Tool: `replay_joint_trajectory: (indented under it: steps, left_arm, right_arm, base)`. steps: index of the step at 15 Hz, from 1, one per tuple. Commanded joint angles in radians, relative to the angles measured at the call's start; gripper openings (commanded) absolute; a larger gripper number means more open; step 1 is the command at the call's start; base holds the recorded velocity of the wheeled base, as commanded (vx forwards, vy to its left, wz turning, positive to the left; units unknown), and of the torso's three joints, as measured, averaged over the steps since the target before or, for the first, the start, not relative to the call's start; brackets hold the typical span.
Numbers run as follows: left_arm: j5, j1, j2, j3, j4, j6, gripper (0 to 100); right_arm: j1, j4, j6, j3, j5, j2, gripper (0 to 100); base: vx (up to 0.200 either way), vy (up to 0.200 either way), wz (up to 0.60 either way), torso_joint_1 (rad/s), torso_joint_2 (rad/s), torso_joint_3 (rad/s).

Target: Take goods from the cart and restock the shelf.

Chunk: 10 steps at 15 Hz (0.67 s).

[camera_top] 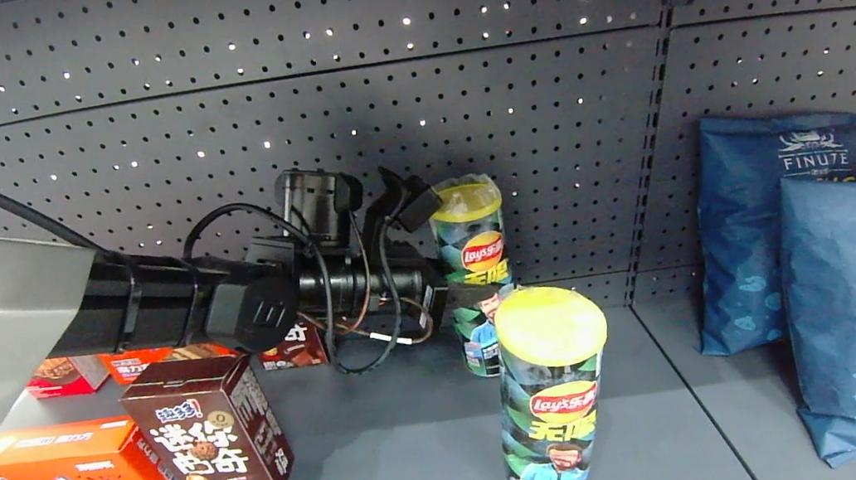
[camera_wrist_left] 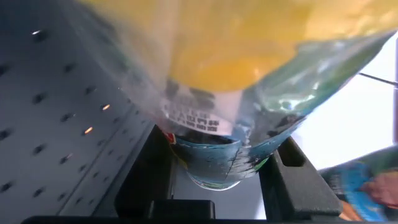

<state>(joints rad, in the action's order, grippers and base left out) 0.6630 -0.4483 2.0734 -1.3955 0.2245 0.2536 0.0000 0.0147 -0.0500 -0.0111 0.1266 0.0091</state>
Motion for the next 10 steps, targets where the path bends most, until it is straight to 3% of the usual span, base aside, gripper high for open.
replay_joint_trajectory:
  steps: [1,4,5,6,10]
  left_arm:
    - [0.001,0.005,-0.004,0.006,0.004,0.001,0]
    - [0.001,0.005,0.001,0.013,0.024,0.006,0]
    - [0.001,0.007,0.002,0.016,0.024,0.021,0]
    - [0.001,0.010,0.011,0.021,0.021,0.064,0]
    - [0.001,0.034,0.028,0.027,0.018,0.113,0]
  right_arm:
    - [0.000,0.001,-0.001,-0.001,0.001,0.002,100]
    - [0.000,0.001,-0.001,0.000,0.001,0.002,100]
    - [0.000,0.001,0.001,-0.001,0.001,0.002,100]
    - [0.000,0.001,-0.001,0.000,0.001,0.002,100]
    - [0.000,0.001,-0.001,-0.001,0.001,0.002,100]
  base:
    - [0.000,0.000,0.00,0.000,0.00,0.000]
    - [0.000,0.000,0.00,0.000,0.00,0.000]
    - [0.000,0.000,0.00,0.000,0.00,0.000]
    - [0.000,0.000,0.00,0.000,0.00,0.000]
    - [0.000,0.000,0.00,0.000,0.00,0.000]
